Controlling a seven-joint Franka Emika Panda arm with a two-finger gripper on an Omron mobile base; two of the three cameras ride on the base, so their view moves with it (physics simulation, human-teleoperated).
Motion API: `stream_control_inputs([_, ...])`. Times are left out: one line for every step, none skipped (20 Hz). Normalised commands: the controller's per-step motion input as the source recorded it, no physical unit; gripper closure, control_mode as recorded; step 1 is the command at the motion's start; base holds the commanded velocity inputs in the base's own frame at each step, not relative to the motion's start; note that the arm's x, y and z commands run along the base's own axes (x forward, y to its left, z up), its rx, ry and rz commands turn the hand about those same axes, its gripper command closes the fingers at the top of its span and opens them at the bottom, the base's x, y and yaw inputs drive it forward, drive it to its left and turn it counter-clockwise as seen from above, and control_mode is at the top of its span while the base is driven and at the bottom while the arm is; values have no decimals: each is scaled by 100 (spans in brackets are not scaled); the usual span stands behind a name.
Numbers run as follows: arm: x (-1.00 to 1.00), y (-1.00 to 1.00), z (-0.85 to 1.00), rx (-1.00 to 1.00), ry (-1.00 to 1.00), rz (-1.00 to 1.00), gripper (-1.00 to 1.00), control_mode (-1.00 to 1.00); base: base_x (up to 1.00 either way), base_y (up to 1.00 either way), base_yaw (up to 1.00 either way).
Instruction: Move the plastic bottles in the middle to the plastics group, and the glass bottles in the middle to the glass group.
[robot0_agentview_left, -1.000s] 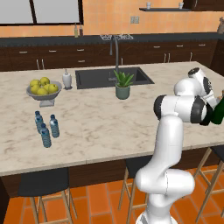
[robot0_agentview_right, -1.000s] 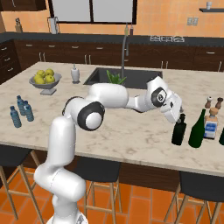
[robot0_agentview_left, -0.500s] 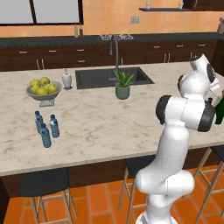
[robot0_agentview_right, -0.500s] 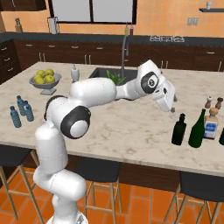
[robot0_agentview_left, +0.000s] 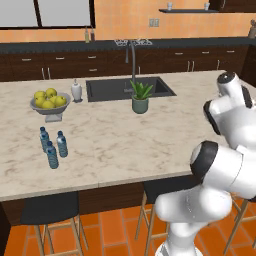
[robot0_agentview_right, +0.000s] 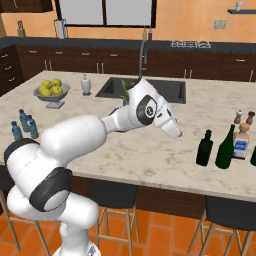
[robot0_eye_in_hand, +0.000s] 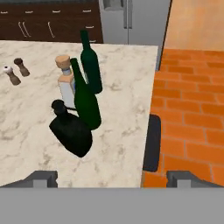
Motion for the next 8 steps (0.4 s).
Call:
stream_control_inputs([-58, 9, 0, 0, 3, 36, -100, -100, 0, 0, 0])
stream_control_inputs([-89, 34, 0, 0, 0, 33, -100, -100, 0, 0, 0])
stream_control_inputs([-92, 29, 10, 0, 0, 32, -100, -100, 0, 0, 0])
stream_control_inputs([-96, 38, 16, 0, 0, 31, -100, -100, 0, 0, 0])
stream_control_inputs([-98, 64, 18, 0, 0, 29, -100, -100, 0, 0, 0])
stream_control_inputs([-92, 69, 23, 0, 0, 29, -100, -100, 0, 0, 0])
stream_control_inputs([-91, 76, 29, 0, 0, 30, -100, -100, 0, 0, 0])
stream_control_inputs([-82, 73, 36, 0, -2, 30, -100, -100, 0, 0, 0])
